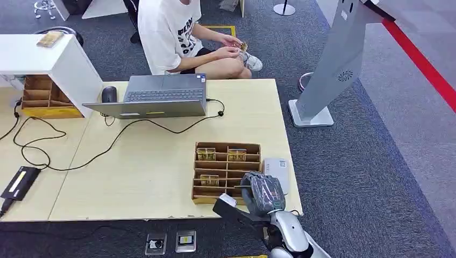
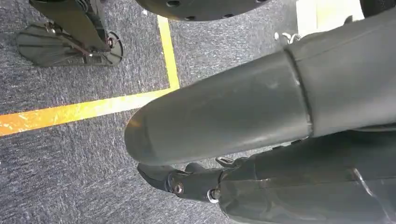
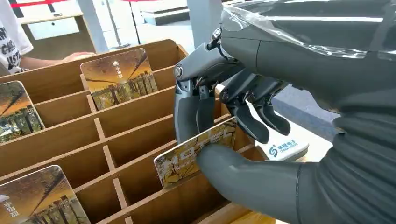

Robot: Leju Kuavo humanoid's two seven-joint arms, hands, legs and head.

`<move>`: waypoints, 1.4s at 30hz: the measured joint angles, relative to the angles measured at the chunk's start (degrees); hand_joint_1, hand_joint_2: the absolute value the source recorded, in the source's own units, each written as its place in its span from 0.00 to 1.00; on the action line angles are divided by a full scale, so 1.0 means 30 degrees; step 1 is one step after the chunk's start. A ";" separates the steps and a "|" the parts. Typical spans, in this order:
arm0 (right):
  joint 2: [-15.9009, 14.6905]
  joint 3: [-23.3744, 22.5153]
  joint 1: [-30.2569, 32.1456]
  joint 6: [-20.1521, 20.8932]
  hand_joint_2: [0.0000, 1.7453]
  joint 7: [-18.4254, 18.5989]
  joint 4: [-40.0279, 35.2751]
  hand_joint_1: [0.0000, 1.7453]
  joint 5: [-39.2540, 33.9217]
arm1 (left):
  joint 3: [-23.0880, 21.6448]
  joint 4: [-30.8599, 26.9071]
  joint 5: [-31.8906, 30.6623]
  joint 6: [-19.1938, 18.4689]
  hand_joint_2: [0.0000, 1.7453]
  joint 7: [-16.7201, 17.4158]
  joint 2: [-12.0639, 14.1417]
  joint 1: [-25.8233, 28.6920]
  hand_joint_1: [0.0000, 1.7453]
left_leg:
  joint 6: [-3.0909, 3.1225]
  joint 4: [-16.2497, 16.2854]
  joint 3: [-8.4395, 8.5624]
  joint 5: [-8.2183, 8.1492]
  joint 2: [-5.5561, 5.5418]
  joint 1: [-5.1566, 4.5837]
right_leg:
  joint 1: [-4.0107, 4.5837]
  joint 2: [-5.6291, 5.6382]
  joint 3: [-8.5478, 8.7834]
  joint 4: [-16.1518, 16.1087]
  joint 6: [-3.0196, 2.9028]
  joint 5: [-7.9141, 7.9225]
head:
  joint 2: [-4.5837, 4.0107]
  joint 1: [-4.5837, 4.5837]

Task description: Pass the card to the sensor for recognition and then transmit it.

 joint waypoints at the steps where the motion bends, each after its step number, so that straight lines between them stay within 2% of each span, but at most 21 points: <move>1: 0.0000 0.0000 -0.0006 0.0000 1.00 0.0007 0.0007 0.92 0.0000 | 0.0000 0.0000 -0.0007 0.0000 0.00 0.0000 0.0000 0.0000 0.00 | 0.0000 0.0000 0.0001 0.0000 0.0000 0.0000 | 0.0000 0.0000 0.0001 0.0000 0.0000 0.0000 | 0.0000 0.0000; 2: 0.0000 0.0000 -0.0009 0.0000 1.00 0.0007 0.0007 0.89 0.0000 | 0.0000 0.0000 -0.0007 0.0000 0.00 0.0000 0.0000 0.0000 0.00 | 0.0000 0.0000 0.0002 0.0000 0.0000 0.0000 | 0.0000 0.0001 0.0001 0.0000 0.0000 0.0000 | 0.0000 0.0000; 4: 0.0000 0.0000 -0.0011 0.0000 1.00 0.0007 0.0007 0.92 0.0000 | 0.0000 0.0000 -0.0007 0.0000 0.00 0.0000 0.0000 0.0000 0.00 | 0.0000 0.0000 0.0004 0.0000 0.0000 0.0000 | 0.0000 0.0001 0.0002 0.0000 0.0000 0.0000 | 0.0000 0.0000; 16: -0.0007 -0.0014 -0.0001 -0.0065 1.00 0.0306 -0.0153 0.90 0.0175 | 0.0000 0.0000 0.0000 -0.0015 0.00 0.0000 0.0000 0.0003 0.00 | 0.0000 0.0000 0.0007 0.0000 0.0000 0.0000 | 0.0000 0.0002 0.0003 0.0000 0.0000 0.0000 | 0.0000 0.0000; 23: -0.0073 -0.0328 0.0151 -0.0985 1.00 0.0416 -0.1014 0.90 -0.0080 | 0.0007 0.0000 0.0007 -0.0015 0.00 0.0007 0.0007 0.0004 0.00 | 0.0000 0.0001 0.0008 0.0000 0.0001 0.0000 | 0.0000 0.0011 -0.0001 0.0000 0.0000 0.0000 | 0.0000 0.0000; 28: -0.0255 -0.0903 0.0437 -0.1828 1.00 0.0706 -0.2330 0.92 0.0217 | 0.0007 0.0000 0.0007 -0.0007 0.00 0.0007 0.0007 0.0018 0.00 | 0.0000 0.0001 0.0008 0.0000 0.0001 0.0000 | 0.0000 0.0013 -0.0005 -0.0001 0.0000 0.0000 | 0.0000 -0.0001; 29: -0.0292 -0.1079 0.0534 -0.2026 1.00 0.0802 -0.2661 0.95 0.0416 | 0.0007 0.0000 -0.0015 -0.0007 0.00 0.0007 0.0007 0.0022 0.00 | 0.0000 0.0001 0.0009 0.0000 0.0002 0.0000 | 0.0000 0.0015 -0.0004 -0.0001 0.0000 0.0000 | 0.0000 0.0000; 36: -0.0773 -0.2602 0.1466 -0.3183 1.00 0.1399 -0.5525 0.97 0.2120 | 0.0000 0.0000 -0.0320 -0.0044 0.00 0.0007 0.0007 0.0026 0.00 | 0.0000 0.0002 0.0012 -0.0001 0.0002 -0.0002 | -0.0002 0.0014 -0.0003 -0.0003 0.0000 0.0000 | 0.0000 0.0000; 38: -0.0932 -0.3052 0.1793 -0.3263 1.00 0.1494 -0.6337 1.00 0.2411 | 0.0000 0.0000 -0.0379 -0.0051 0.00 0.0007 0.0007 0.0025 0.00 | 0.0000 0.0002 0.0011 -0.0001 0.0002 -0.0002 | -0.0002 0.0015 -0.0003 -0.0003 0.0000 0.0000 | 0.0000 0.0000; 42: -0.1151 -0.3716 0.2277 -0.3512 1.00 0.1603 -0.7681 1.00 0.2937 | 0.0000 0.0000 -0.0437 -0.0124 0.00 0.0007 0.0007 0.0021 0.00 | 0.0000 0.0001 0.0013 -0.0002 0.0005 -0.0002 | -0.0002 0.0017 -0.0006 -0.0003 0.0000 0.0000 | 0.0000 -0.0007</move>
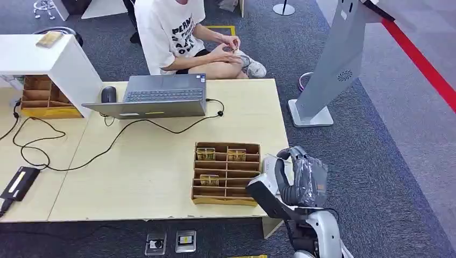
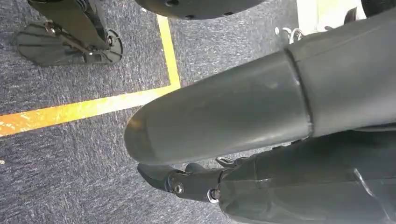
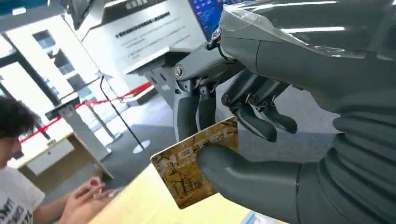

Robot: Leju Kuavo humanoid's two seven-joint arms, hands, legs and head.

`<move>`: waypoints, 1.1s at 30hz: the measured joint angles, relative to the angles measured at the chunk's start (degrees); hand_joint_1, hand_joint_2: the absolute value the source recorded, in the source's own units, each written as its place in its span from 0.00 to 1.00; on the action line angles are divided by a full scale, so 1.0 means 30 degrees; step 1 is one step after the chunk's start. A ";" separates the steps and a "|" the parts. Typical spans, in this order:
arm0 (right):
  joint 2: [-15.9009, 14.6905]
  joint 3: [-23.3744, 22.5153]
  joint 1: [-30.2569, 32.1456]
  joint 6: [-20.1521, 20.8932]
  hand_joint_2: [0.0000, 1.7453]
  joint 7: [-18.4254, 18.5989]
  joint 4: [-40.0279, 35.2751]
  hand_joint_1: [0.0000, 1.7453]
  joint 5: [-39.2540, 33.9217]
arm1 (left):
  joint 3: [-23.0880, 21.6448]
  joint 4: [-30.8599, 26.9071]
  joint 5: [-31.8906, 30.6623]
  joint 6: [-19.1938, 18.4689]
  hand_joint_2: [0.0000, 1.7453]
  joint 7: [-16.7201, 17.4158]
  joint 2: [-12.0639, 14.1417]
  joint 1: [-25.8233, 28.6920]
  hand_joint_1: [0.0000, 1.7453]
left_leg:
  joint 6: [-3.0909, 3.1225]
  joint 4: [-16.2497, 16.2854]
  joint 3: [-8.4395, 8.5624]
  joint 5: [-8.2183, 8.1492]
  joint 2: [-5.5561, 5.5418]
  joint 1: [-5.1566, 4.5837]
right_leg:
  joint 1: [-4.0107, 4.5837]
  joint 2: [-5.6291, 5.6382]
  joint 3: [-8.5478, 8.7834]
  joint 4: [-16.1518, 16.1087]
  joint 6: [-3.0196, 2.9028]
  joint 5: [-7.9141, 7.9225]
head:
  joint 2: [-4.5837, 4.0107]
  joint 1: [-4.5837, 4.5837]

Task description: Pass the card to the sensor for recognition and then transmit it.

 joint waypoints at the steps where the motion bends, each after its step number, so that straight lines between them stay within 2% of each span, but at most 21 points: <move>1: -0.0051 -0.0168 0.0148 -0.0051 1.00 0.0000 -0.0328 1.00 0.0175 | 0.0000 0.0000 -0.0022 -0.0007 0.00 0.0000 0.0000 0.0000 0.00 | 0.0000 0.0000 -0.0002 0.0000 0.0000 0.0000 | 0.0000 -0.0003 0.0001 0.0000 0.0000 0.0000 | 0.0000 0.0007; 8: -0.0160 -0.0953 0.0923 -0.0233 1.00 -0.0211 -0.2730 1.00 0.0975 | 0.0000 0.0000 -0.0065 0.0000 0.00 0.0000 -0.0036 0.0000 0.00 | 0.0000 -0.0001 -0.0001 0.0000 0.0002 0.0000 | 0.0001 0.0002 0.0001 0.0000 0.0000 0.0000 | 0.0000 0.0000; 15: -0.0167 -0.1340 0.1227 -0.0226 1.00 -0.0262 -0.4063 1.00 0.1063 | 0.0000 0.0000 -0.0065 -0.0007 0.00 0.0000 -0.0051 -0.0008 0.00 | 0.0000 0.0000 -0.0001 0.0000 0.0001 0.0000 | 0.0000 0.0002 0.0003 0.0000 0.0000 0.0000 | 0.0000 0.0007; 33: -0.0167 -0.1376 0.1399 -0.0335 1.00 -0.0386 -0.4690 1.00 0.1267 | 0.0000 0.0000 -0.0298 -0.0167 0.00 0.0000 -0.0051 -0.0015 0.00 | 0.0000 -0.0001 -0.0002 0.0000 0.0001 0.0000 | 0.0000 0.0002 0.0002 0.0000 0.0000 0.0000 | 0.0000 0.0007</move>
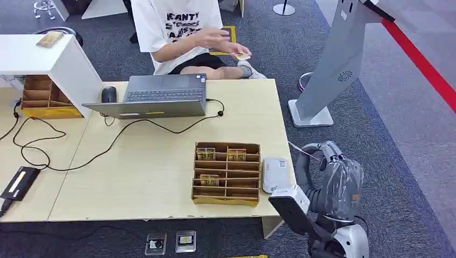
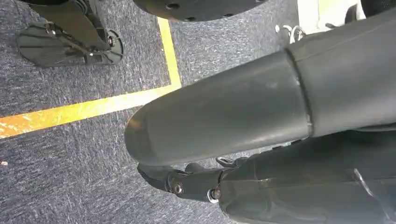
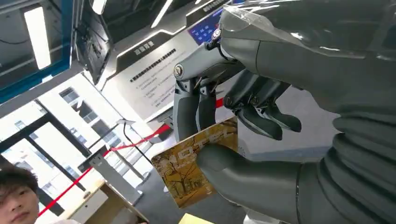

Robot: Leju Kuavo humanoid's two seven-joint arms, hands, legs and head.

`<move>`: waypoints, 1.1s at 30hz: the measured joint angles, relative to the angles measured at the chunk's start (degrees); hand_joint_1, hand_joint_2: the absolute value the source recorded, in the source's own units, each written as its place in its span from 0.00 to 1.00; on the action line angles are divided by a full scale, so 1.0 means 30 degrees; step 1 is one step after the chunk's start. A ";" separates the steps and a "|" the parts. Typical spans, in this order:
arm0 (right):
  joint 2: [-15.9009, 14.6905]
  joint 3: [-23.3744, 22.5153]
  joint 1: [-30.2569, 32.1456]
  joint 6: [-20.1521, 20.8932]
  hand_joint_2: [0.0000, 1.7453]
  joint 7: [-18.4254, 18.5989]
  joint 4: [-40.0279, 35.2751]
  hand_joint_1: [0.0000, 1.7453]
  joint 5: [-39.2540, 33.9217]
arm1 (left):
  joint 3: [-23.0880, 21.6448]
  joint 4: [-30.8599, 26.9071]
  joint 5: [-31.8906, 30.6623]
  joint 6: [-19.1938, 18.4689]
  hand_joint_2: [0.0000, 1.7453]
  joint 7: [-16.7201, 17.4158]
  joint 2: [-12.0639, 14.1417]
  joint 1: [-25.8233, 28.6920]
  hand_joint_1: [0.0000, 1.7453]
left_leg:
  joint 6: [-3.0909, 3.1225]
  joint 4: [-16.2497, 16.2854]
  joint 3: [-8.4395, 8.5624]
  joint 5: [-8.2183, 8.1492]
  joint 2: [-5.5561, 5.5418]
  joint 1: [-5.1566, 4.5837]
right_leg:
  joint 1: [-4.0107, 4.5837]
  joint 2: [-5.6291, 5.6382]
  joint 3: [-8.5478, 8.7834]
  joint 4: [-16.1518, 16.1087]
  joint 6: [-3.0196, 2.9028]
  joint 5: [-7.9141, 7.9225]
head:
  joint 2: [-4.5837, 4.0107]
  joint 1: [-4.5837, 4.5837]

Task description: Pass the card to the sensor for recognition and then transmit it.

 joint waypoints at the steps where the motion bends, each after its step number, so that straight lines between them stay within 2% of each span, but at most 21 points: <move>1: 0.0000 -0.0015 0.0000 -0.0007 1.00 0.0000 -0.0023 1.00 0.0014 | 0.0000 0.0000 -0.0029 0.0000 0.00 0.0000 0.0000 -0.0002 0.00 | 0.0000 0.0000 0.0000 0.0000 0.0000 0.0000 | 0.0000 0.0000 0.0000 0.0000 0.0000 0.0000 | 0.0000 0.0000; 7: -0.0007 -0.0234 -0.0051 0.0102 1.00 -0.0255 -0.0162 1.00 0.0357 | -0.0080 0.0000 -0.0132 -0.0022 0.00 0.0000 0.0000 -0.0021 0.00 | 0.0000 0.0000 -0.0003 0.0000 0.0000 0.0000 | 0.0000 0.0000 0.0001 0.0000 0.0000 0.0000 | 0.0000 0.0000; 13: 0.0000 -0.0183 -0.0930 0.1260 1.00 -0.0619 -0.0154 1.00 0.0561 | -0.0160 0.0000 -0.0226 -0.0066 0.00 0.0000 -0.0007 -0.0166 0.00 | 0.0001 0.0000 -0.0005 0.0001 -0.0002 0.0000 | 0.0000 -0.0007 0.0006 0.0001 0.0001 0.0001 | 0.0000 0.0000; 21: 0.0058 0.0087 -0.2213 0.1938 1.00 -0.1480 0.0138 1.00 -0.0052 | -0.0262 0.0000 -0.0226 -0.0080 0.00 0.0015 -0.0007 -0.0219 0.00 | 0.0001 -0.0001 -0.0022 0.0002 -0.0006 0.0000 | 0.0000 -0.0016 0.0008 0.0004 0.0000 0.0001 | 0.0000 0.0000; 28: 0.0948 0.1509 -0.5858 0.2113 1.00 -0.3404 0.1953 1.00 -0.2289 | -0.0270 0.0000 -0.0015 0.0138 0.00 0.0146 -0.0044 -0.0324 0.00 | 0.0006 -0.0004 -0.0038 0.0013 -0.0019 0.0003 | 0.0003 -0.0030 0.0015 0.0012 0.0000 0.0003 | 0.0000 0.0007; 33: 0.2347 0.2637 -0.9476 0.2514 1.00 -0.4372 0.5474 1.00 -0.3869 | -0.0277 0.0000 -0.0088 0.0051 0.00 0.0408 -0.0073 -0.0620 0.00 | 0.0029 -0.0003 -0.0046 0.0058 -0.0065 0.0007 | 0.0008 -0.0089 0.0018 0.0015 0.0002 0.0007 | 0.0000 0.0000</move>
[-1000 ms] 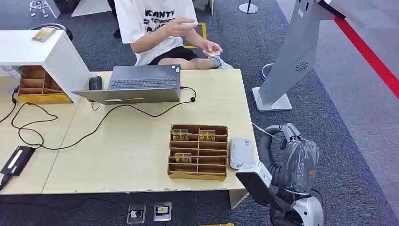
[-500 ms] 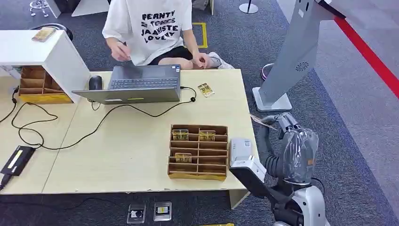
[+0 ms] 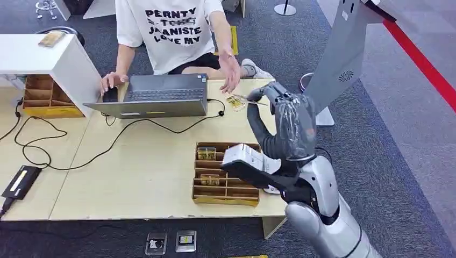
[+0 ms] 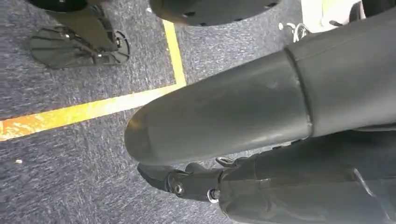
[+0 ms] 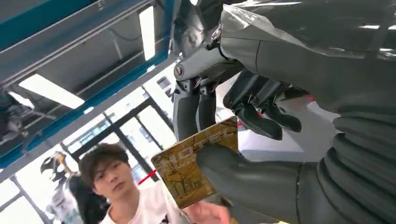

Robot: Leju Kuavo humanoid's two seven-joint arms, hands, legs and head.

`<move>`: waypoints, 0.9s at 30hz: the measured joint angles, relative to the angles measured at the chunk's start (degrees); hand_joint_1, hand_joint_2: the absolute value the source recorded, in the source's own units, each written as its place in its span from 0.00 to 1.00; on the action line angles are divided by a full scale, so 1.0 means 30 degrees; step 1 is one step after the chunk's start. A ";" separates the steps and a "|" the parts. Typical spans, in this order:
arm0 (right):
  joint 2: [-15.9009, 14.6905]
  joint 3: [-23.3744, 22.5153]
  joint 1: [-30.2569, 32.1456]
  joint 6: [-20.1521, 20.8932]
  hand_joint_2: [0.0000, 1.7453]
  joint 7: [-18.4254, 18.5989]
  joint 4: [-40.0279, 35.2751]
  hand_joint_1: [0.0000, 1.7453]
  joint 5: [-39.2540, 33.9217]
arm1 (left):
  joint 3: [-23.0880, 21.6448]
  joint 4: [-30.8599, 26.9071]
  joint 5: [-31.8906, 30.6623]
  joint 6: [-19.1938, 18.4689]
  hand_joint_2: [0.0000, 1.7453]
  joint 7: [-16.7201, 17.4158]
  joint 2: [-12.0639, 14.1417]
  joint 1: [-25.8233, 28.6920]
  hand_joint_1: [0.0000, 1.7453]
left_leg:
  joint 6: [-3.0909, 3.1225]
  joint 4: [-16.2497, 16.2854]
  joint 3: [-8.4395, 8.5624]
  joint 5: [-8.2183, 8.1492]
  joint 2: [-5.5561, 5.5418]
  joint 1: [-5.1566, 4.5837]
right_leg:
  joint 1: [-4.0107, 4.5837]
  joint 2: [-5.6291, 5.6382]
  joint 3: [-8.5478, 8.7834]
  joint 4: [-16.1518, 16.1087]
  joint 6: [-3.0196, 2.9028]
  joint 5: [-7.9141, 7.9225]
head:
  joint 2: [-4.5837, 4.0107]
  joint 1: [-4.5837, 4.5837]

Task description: Pass the card to the sensor for recognition and then transmit it.

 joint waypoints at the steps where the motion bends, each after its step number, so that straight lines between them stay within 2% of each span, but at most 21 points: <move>1: 0.0219 0.0117 -0.0595 0.0088 1.00 -0.0197 0.0772 1.00 -0.0080 | 0.0000 0.0000 -0.0029 -0.0007 0.00 0.0095 -0.0015 -0.0055 0.00 | -0.0001 0.0000 -0.0007 0.0002 -0.0013 -0.0001 | 0.0000 -0.0025 0.0002 0.0002 0.0000 0.0000 | 0.0000 0.0000; 6: 0.1406 0.0634 -0.3070 0.0139 1.00 -0.0648 0.4553 1.00 -0.0415 | -0.0146 0.0000 -0.0160 -0.0022 0.00 0.0430 -0.0066 -0.0283 0.00 | -0.0003 0.0001 -0.0011 0.0003 -0.0036 -0.0005 | -0.0004 -0.0041 -0.0003 0.0002 0.0000 0.0000 | 0.0000 0.0007; 14: 0.2506 0.1340 -0.5735 0.0524 1.00 -0.0735 0.9442 1.00 -0.0911 | -0.0350 0.0000 -0.0350 -0.0138 0.00 0.0473 -0.0073 -0.0444 0.00 | -0.0003 0.0002 -0.0020 0.0002 -0.0038 -0.0006 | -0.0004 -0.0037 -0.0016 -0.0001 -0.0001 -0.0001 | 0.0000 0.0000; 27: 0.3781 0.2338 -0.7229 0.0488 1.00 -0.1078 1.4540 1.00 -0.0714 | -0.0598 0.0000 -0.0182 -0.0146 0.00 0.0473 -0.0044 -0.0473 0.00 | -0.0003 0.0002 -0.0016 0.0002 -0.0036 -0.0005 | -0.0002 -0.0036 -0.0016 -0.0001 -0.0001 -0.0001 | 0.0000 0.0000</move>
